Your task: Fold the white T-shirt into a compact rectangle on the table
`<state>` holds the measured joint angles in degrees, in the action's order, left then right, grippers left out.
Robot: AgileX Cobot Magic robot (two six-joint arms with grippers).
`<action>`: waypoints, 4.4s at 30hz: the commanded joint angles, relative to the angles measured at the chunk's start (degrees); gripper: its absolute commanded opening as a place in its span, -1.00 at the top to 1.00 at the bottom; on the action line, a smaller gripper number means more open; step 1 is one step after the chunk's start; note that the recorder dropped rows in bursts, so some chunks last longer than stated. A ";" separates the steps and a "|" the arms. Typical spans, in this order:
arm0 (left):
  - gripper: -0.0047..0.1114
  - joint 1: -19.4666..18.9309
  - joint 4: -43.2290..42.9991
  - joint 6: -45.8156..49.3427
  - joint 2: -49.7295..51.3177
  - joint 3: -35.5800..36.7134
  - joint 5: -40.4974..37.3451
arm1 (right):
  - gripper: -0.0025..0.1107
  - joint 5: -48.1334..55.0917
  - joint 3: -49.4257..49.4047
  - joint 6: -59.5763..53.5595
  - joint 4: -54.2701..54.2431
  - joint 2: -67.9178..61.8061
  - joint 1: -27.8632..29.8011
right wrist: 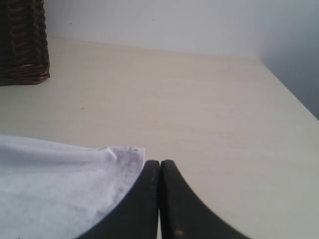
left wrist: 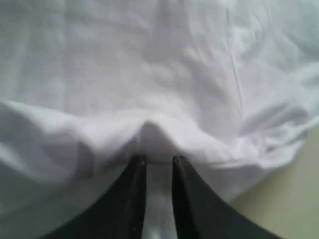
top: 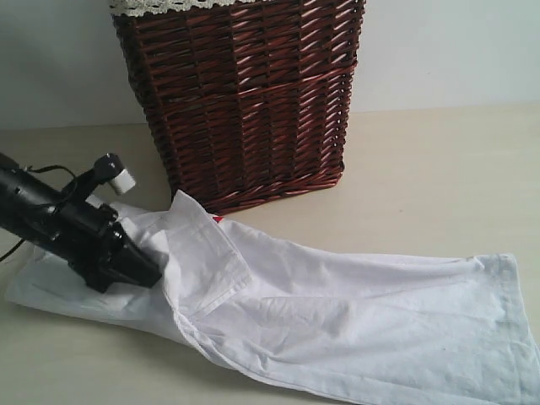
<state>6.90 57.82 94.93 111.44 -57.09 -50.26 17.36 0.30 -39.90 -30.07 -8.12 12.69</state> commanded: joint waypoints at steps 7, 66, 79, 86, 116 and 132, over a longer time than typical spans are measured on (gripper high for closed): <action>0.55 1.46 6.82 -0.42 -0.57 -7.50 8.82 | 0.96 -0.16 -0.30 -0.47 0.04 -0.01 -0.04; -0.89 -17.28 -24.59 -42.22 -16.90 14.48 8.04 | 0.96 -0.16 -0.30 -0.47 0.15 -0.01 -0.04; -0.89 -16.94 -30.28 -49.75 -16.79 18.67 18.39 | 0.96 -0.16 -0.30 -0.47 0.02 -0.01 -0.04; -0.89 -16.45 -25.10 -42.55 -15.83 21.31 19.91 | 0.96 -0.16 -0.30 -0.47 0.02 -0.01 -0.04; 0.92 -16.45 -6.89 -17.87 3.61 21.11 0.42 | 0.96 -0.16 -0.30 -0.47 0.01 -0.01 -0.04; 0.92 -17.81 -2.16 -15.51 -11.88 21.11 -0.84 | 0.96 -0.16 -0.30 -0.47 0.01 -0.01 -0.04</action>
<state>-9.82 53.73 78.90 103.89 -36.04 -52.04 17.36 0.30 -39.90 -30.07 -8.12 12.69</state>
